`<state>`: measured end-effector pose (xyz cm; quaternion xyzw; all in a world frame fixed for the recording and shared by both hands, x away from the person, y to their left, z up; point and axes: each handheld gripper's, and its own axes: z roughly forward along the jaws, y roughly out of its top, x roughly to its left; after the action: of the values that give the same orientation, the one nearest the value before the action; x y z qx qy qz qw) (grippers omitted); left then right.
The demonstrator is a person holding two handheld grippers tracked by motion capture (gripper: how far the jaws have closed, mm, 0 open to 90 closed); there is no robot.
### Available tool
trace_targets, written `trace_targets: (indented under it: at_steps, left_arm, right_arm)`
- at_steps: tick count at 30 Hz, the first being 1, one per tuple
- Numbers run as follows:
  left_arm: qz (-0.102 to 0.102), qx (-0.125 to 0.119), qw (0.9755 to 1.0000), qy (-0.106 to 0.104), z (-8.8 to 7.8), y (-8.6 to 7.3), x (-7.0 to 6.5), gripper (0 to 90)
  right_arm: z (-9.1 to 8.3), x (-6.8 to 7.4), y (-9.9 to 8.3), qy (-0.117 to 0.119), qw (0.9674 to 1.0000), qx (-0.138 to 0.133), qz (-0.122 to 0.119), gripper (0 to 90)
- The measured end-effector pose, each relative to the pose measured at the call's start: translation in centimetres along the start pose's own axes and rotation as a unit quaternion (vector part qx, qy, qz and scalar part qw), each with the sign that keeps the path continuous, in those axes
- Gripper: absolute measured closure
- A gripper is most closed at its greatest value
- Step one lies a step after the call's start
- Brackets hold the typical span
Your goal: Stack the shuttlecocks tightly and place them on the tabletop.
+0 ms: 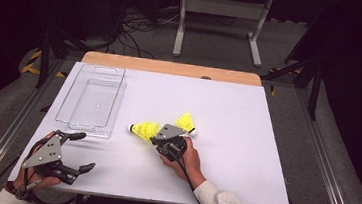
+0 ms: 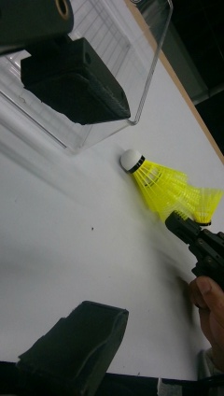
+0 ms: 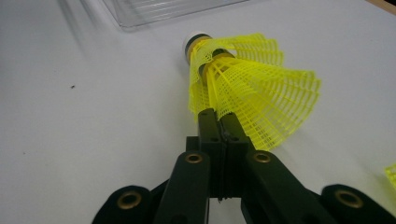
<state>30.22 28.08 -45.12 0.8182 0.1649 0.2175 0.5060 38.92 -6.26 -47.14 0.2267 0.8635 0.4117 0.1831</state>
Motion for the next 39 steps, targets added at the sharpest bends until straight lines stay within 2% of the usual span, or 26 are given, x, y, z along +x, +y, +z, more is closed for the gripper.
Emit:
trace_targets:
  at_steps: [10, 12, 16, 21, 26, 33, 39]
  left_arm:
    - [-0.001, 0.001, 1.0000, 0.001, 0.0, 0.0, 0.0, 7.0]
    - [0.001, 0.002, 1.0000, 0.001, 0.0, 0.0, 0.0, 7.0]
    - [0.002, 0.002, 1.0000, 0.001, 0.0, 0.0, 0.0, 7.0]
    - [0.002, 0.001, 1.0000, 0.000, 0.0, 0.0, 0.0, 7.0]
    - [0.002, 0.001, 1.0000, 0.001, 0.0, 0.0, 0.0, 7.0]
    - [0.001, 0.001, 1.0000, 0.001, -0.1, 0.0, 0.0, 7.0]
    - [0.003, 0.002, 1.0000, -0.001, 0.0, 0.0, -0.1, 7.1]
  right_arm:
    - [0.6, -0.2, -0.3, -0.006, 0.9999, 0.016, 0.004, 80.7]
    - [0.6, -0.3, -0.3, -0.006, 0.9998, 0.016, 0.005, 80.9]
    - [0.4, -0.3, -0.3, -0.010, 0.9998, 0.016, 0.002, 75.9]
    - [-0.8, -0.5, 0.0, -0.012, 0.9999, 0.003, 0.005, 71.2]
    - [-2.0, -0.5, 0.4, -0.014, 0.9999, -0.001, -0.004, 65.0]
    - [-4.2, -0.7, 0.9, -0.020, 0.9995, -0.020, -0.017, 61.4]
    - [-5.9, -1.4, 1.3, -0.028, 0.9988, -0.037, -0.015, 59.8]
